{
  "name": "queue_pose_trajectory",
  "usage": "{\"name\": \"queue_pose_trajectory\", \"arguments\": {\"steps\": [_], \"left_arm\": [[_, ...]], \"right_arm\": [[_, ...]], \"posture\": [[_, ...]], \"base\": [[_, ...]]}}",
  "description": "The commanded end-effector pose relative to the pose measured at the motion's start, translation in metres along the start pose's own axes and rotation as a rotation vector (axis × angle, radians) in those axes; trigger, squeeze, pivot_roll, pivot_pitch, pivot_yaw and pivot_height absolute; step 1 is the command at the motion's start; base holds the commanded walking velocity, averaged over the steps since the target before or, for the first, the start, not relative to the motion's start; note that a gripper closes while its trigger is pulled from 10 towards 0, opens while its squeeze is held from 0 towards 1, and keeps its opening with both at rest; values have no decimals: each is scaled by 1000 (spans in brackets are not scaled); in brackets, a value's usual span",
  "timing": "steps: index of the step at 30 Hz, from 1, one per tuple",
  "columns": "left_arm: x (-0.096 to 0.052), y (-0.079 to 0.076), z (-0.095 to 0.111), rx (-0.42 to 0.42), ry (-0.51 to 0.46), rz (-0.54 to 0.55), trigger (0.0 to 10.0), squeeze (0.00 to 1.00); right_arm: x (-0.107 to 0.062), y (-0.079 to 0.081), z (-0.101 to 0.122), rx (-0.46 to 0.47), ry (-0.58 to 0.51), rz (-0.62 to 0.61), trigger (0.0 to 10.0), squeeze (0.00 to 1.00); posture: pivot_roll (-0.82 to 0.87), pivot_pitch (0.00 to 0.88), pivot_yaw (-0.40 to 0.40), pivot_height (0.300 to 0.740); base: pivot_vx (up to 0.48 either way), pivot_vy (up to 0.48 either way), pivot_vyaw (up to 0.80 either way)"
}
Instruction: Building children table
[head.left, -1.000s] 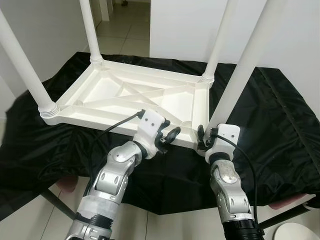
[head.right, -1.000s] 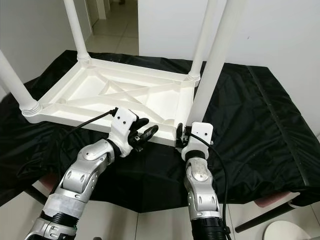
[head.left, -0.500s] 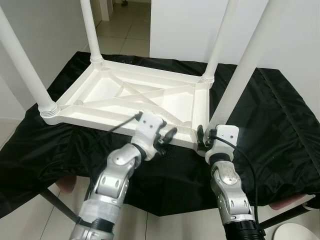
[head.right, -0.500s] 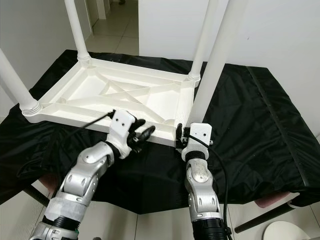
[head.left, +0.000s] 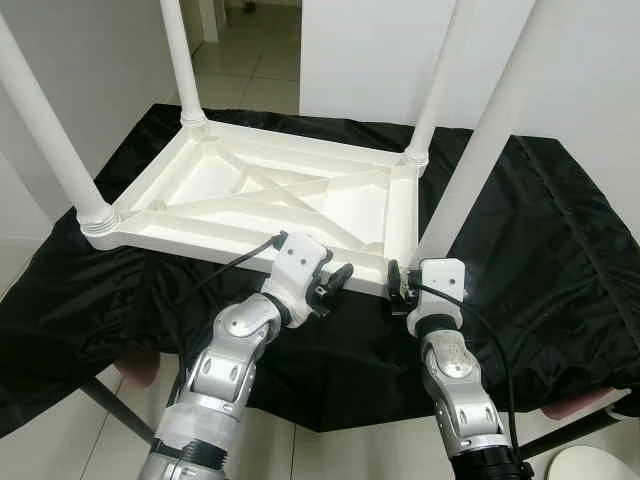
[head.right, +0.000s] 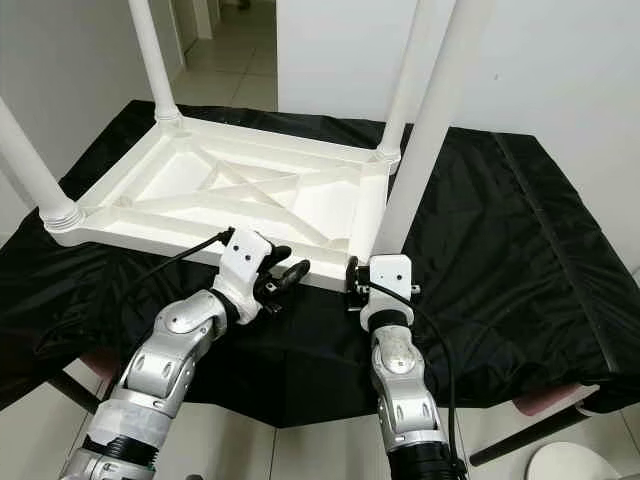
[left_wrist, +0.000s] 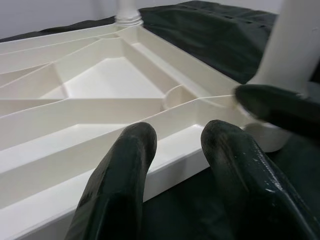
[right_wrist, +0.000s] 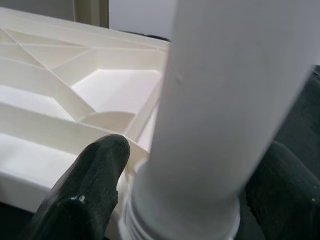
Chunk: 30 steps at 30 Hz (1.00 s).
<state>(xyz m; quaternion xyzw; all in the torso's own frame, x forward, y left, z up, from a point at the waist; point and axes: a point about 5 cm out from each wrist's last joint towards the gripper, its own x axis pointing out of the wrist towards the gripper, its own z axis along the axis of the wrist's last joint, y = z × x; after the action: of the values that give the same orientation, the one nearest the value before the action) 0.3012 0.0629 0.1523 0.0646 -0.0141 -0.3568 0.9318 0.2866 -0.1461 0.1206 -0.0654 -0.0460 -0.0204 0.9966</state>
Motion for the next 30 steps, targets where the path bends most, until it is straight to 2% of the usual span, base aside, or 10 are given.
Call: {"name": "queue_pose_trajectory", "arguments": {"steps": [1, 4, 9, 14, 18, 21, 22, 25, 30], "left_arm": [[-2, 9, -1, 1, 6, 154, 10000, 0], [-6, 13, -1, 28, 20, 187, 10000, 0], [-6, 15, 0, 37, 14, 203, 10000, 0], [-3, 19, -3, 30, -2, 238, 10000, 0], [-3, 23, -2, 13, -16, 260, 10000, 0], [-5, 29, -11, -19, -2, 290, 10000, 0], [-5, 29, -16, -6, 7, 291, 10000, 0], [-5, 28, -18, 8, 13, 288, 10000, 0], [1, 22, -17, -31, -3, 267, 10000, 0]], "right_arm": [[-2, -3, -1, 3, 3, -6, 10000, 0], [-7, -15, -3, -24, 10, -40, 10000, 0], [-8, -19, -3, -27, -3, -56, 10000, 0], [-6, -19, -6, -41, -19, -57, 10000, 0], [-6, -21, -7, -16, -26, -81, 10000, 0], [-6, -20, -16, 3, -4, -100, 10000, 0], [-4, -17, -19, 6, 2, -98, 10000, 0], [-3, -13, -18, 10, -3, -87, 10000, 0], [0, -14, -17, 9, -17, -57, 10000, 0]], "posture": [[-22, 0, -19, 740], [-28, 0, -13, 740], [-21, 0, -14, 740], [-17, 0, -15, 740], [-10, 0, -11, 740], [-16, 0, 16, 740], [-11, 0, 15, 740], [-9, 0, 8, 740], [-9, 0, -1, 740]], "base": [[0, 0, 0], [0, 0, 0], [0, 0, 0], [0, 0, 0], [0, 0, 0], [0, 0, 0], [0, 0, 0], [0, 0, 0], [0, 0, 0]]}}
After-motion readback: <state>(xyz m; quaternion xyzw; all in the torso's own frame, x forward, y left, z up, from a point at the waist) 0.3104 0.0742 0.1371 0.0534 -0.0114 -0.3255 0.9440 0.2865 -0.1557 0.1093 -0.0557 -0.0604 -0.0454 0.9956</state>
